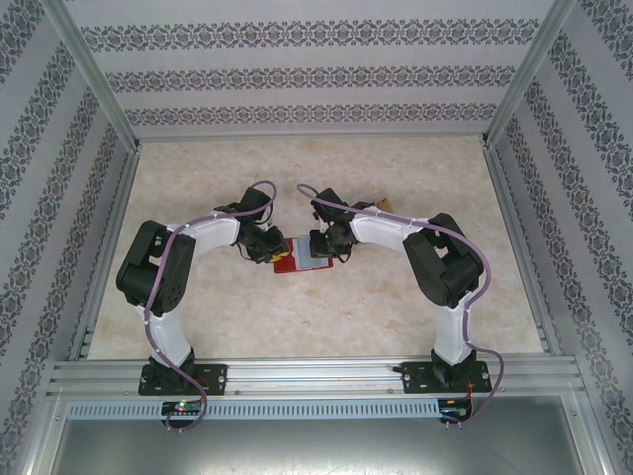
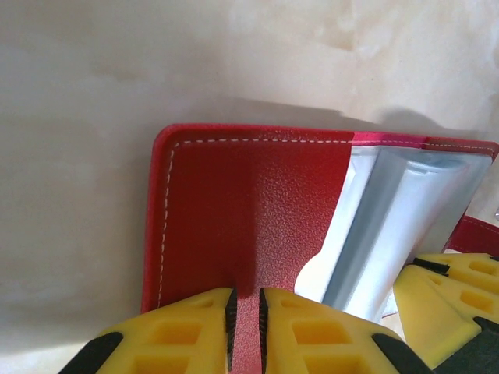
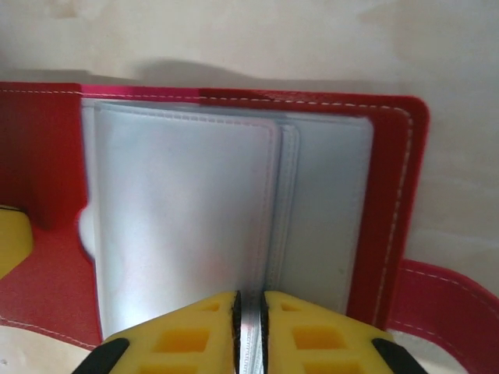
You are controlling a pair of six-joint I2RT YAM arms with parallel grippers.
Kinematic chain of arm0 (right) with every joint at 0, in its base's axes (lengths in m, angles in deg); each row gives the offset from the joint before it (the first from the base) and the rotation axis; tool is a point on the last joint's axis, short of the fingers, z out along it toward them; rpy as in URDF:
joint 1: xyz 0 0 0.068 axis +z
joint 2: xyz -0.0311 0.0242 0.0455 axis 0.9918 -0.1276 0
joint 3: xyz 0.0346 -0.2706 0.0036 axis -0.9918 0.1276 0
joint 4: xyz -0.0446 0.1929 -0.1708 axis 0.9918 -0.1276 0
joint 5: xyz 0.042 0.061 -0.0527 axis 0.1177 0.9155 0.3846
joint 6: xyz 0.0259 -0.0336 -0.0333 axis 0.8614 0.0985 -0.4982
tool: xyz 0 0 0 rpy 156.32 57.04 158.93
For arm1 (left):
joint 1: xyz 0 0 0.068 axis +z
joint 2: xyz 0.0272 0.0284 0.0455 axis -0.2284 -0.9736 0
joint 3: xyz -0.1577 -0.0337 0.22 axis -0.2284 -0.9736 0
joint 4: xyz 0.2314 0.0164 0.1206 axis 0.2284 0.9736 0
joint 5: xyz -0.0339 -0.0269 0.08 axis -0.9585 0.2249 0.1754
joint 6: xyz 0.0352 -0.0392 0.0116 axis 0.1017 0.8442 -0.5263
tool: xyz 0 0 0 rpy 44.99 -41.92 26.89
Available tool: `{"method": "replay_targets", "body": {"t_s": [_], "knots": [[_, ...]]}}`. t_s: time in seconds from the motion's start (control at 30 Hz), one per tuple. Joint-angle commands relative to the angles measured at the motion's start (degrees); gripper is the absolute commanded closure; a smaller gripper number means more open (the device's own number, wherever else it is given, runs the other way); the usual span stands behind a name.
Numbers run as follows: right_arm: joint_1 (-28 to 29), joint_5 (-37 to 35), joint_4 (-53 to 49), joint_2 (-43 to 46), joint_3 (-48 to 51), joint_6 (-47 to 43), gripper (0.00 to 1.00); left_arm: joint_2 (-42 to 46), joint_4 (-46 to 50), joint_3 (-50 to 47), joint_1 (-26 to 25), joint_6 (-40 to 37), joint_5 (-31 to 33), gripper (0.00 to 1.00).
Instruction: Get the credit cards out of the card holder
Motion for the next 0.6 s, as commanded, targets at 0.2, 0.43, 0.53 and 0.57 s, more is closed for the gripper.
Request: {"method": "replay_targets", "body": {"t_s": [0.2, 0.43, 0.53, 0.57], "knots": [[-0.7, 7.7, 4.6, -0.8, -1.1, 0.8, 0.85, -2.5, 1.0, -1.0, -0.7, -1.1, 1.5, 0.82], [-1.3, 9.3, 5.6, -0.6, -1.2, 1.3, 0.86, -2.3, 1.6, -0.2, -0.7, -1.6, 1.6, 0.82], [-1.4, 8.9, 5.6, 0.2, -0.7, 1.0, 0.86, -1.4, 2.0, 0.4, -0.7, -2.5, 2.1, 0.79], [-1.4, 8.3, 5.6, 0.8, -0.4, 0.8, 0.86, -1.1, 2.5, 1.0, -0.7, -3.1, 2.2, 0.78]]}}
